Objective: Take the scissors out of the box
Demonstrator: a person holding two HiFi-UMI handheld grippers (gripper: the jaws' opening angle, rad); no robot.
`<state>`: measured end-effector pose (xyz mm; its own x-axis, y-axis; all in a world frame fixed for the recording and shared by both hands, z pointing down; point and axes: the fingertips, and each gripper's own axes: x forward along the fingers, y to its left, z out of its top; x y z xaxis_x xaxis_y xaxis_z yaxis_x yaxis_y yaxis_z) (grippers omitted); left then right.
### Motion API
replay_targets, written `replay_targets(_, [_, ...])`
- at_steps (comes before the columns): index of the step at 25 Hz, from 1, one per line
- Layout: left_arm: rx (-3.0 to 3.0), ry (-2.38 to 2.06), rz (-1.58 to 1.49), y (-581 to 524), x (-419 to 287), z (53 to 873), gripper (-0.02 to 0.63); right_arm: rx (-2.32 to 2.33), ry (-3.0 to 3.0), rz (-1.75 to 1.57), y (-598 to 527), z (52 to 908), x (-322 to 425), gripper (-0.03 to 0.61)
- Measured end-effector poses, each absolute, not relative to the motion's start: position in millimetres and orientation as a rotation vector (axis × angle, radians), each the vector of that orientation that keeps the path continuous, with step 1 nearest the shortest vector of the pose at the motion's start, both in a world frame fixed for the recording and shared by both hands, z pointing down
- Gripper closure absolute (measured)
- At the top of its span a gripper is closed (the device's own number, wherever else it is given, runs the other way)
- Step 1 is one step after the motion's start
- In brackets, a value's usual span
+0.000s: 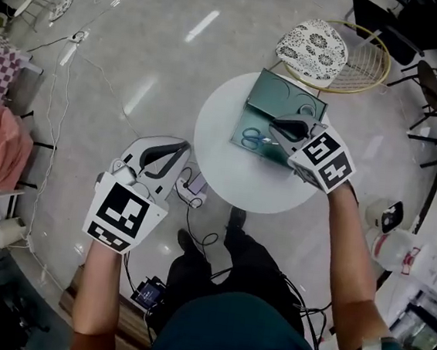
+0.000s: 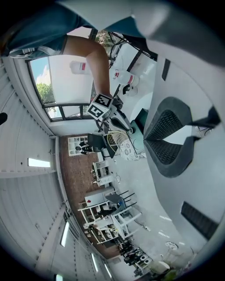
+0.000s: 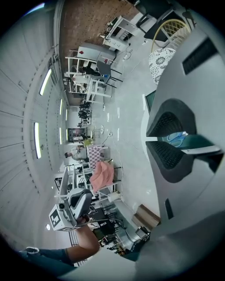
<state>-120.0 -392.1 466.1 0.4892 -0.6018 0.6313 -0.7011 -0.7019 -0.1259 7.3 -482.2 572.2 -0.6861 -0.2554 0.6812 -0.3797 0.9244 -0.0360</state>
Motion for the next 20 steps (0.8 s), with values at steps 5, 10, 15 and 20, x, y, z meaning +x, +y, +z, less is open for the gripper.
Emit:
replay_targets(5, [2.547, -1.143, 0.999, -398.3, -126.5, 497.7, 0.595, 0.378, -2.324, 0.245, -486.8, 619.1, -1.6, 0.537])
replay_targets(10, [2.518, -1.154, 0.982, -405.1, -134.8, 524.3, 0.595, 0.309, -2.288, 0.251, -490.0, 661.3, -13.7, 0.537])
replay_targets(15, [2.488, -1.167, 0.973, -410.1, -139.7, 551.7, 0.595, 0.237, -2.246, 0.248, -492.4, 704.2, -19.7, 0.537])
replay_targets(20, [2.451, -1.177, 0.965, -413.5, -145.9, 574.4, 0.595, 0.179, -2.206, 0.250, -493.9, 738.0, -24.3, 0.537])
